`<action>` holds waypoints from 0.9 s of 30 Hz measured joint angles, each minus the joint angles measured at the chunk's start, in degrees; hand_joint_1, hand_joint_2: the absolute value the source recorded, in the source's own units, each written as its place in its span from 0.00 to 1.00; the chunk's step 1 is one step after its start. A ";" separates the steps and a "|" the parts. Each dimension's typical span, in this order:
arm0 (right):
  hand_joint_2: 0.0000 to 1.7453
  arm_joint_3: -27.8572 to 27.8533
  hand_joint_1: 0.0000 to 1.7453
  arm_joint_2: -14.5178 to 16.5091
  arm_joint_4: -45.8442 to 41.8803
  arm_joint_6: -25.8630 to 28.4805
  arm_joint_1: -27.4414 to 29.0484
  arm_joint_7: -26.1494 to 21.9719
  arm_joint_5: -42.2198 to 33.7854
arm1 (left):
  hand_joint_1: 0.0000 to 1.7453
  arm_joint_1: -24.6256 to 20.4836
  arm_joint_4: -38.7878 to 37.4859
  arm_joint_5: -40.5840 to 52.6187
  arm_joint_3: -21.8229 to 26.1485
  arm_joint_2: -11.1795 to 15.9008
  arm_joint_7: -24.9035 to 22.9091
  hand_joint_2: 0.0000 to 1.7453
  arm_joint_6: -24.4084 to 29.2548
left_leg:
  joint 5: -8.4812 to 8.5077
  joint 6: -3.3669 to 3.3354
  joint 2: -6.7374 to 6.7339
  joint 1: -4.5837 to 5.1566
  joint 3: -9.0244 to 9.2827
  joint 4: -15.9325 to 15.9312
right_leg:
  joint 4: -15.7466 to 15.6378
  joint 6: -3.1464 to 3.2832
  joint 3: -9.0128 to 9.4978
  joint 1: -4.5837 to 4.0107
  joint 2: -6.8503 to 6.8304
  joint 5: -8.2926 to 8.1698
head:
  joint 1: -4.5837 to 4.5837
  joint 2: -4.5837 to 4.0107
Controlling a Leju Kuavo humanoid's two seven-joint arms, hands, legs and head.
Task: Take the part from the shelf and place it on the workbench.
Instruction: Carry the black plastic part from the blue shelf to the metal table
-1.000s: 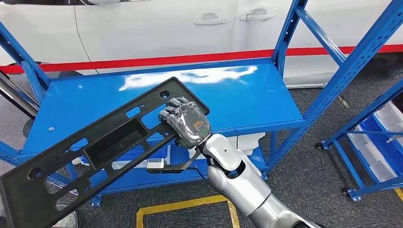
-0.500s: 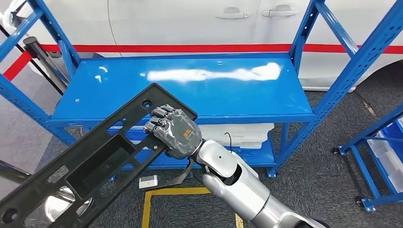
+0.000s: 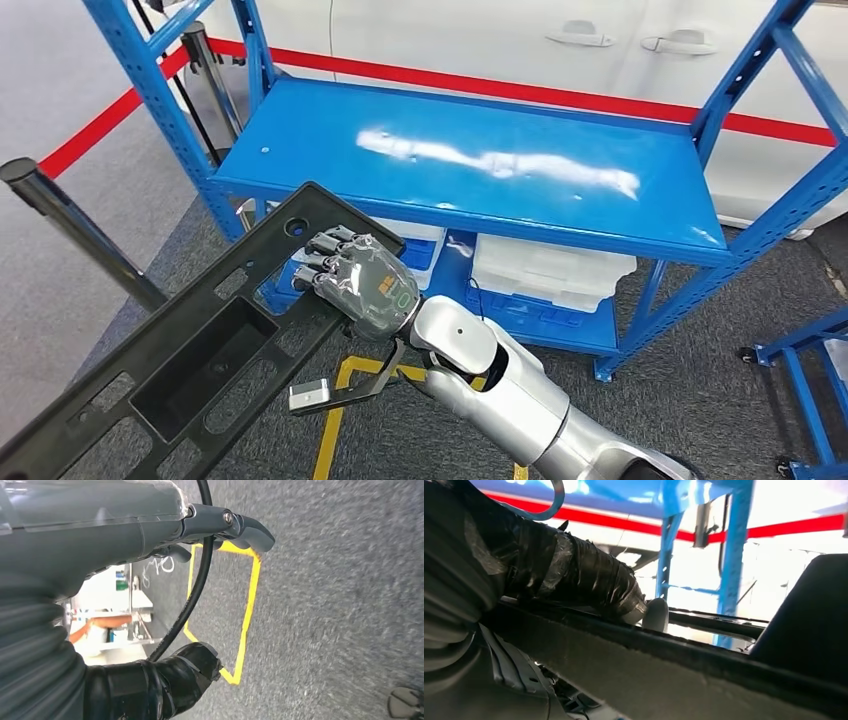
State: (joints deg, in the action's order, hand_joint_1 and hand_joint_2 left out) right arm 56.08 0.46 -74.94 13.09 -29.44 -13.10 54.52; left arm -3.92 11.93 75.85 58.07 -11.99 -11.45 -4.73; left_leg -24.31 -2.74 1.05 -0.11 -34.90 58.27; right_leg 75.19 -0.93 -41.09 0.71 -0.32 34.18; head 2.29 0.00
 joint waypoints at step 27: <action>1.00 0.17 1.00 -1.39 -0.30 -0.33 -1.70 1.63 -0.47 | 0.00 -0.42 -0.07 1.01 0.03 -0.31 -0.23 1.00 -0.17 | -1.45 1.93 -2.84 -1.80 -0.32 2.26 | -10.29 -1.36 2.92 1.19 -3.33 -4.84 | 0.57 0.00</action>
State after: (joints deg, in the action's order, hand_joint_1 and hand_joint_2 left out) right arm 56.25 -0.93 -75.23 12.76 -31.13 -11.46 54.05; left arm -4.35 11.87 76.86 58.10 -12.29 -11.68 -4.90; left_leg -25.77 -0.81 -1.78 -1.91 -35.22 60.53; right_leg 64.90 -2.29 -38.17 1.90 -3.65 29.34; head 2.86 0.00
